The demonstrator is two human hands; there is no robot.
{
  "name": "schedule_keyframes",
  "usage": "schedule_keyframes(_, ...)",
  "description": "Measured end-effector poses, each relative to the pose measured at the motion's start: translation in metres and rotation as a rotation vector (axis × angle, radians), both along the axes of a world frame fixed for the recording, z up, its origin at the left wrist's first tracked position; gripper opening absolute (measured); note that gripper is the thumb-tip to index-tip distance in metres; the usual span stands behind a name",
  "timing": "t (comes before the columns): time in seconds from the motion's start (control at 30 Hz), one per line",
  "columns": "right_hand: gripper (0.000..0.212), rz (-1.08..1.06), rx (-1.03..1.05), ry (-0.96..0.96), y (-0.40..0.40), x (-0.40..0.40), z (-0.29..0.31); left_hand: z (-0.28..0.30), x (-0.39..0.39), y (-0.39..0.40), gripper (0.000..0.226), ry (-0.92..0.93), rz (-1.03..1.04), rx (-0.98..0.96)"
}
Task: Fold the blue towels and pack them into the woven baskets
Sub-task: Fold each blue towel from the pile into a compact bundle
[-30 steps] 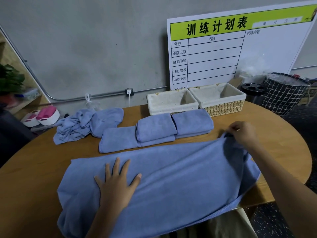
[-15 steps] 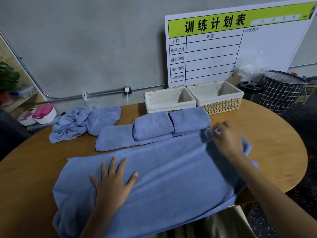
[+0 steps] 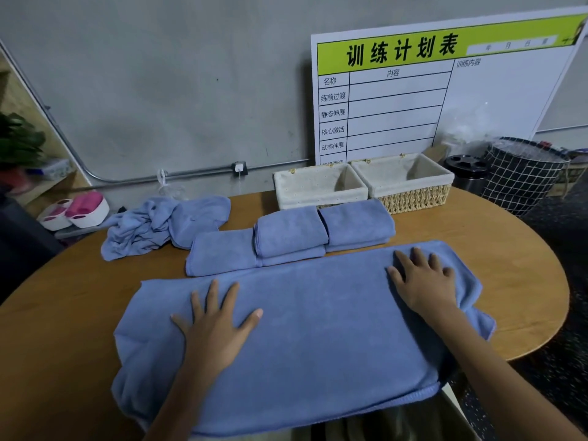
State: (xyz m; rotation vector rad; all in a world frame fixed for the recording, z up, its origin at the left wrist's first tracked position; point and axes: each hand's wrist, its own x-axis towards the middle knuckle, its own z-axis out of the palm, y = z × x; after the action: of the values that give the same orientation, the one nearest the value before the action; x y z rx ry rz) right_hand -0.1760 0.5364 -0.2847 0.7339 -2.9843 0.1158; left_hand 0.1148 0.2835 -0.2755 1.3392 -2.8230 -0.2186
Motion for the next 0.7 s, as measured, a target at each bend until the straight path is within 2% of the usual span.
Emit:
schedule_keyframes(0.1,0.046,-0.009,-0.015,0.055,-0.01,0.013,0.002,-0.005,-0.011,0.012,0.108,0.014,-0.065,-0.007)
schedule_keyframes(0.17,0.041,0.166,-0.101,0.094,-0.024,0.036,0.0,-0.007,-0.014,0.014,0.093,-0.02,-0.084,0.027)
schedule_keyframes(0.27,0.051,0.373,-0.189,0.06,-0.041,0.064,-0.005,-0.007,-0.012,0.01,0.072,0.01,-0.076,0.019)
schedule_keyframes(0.4,0.06,0.3,-0.202,-0.03,-0.039,0.052,-0.005,-0.009,0.004,-0.003,0.067,-0.003,-0.003,-0.005)
schedule_keyframes(0.53,0.048,0.27,-0.159,-0.026,-0.04,0.047,-0.01,-0.009,0.036,-0.033,0.066,-0.004,0.131,0.002)
schedule_keyframes(0.63,0.043,0.276,-0.266,0.126,-0.044,0.059,-0.005,-0.01,0.047,-0.043,0.067,-0.009,0.165,0.009)
schedule_keyframes(0.7,0.04,0.443,-0.456,0.221,-0.061,0.088,0.003,-0.009,0.035,-0.043,0.067,-0.012,0.161,0.014)
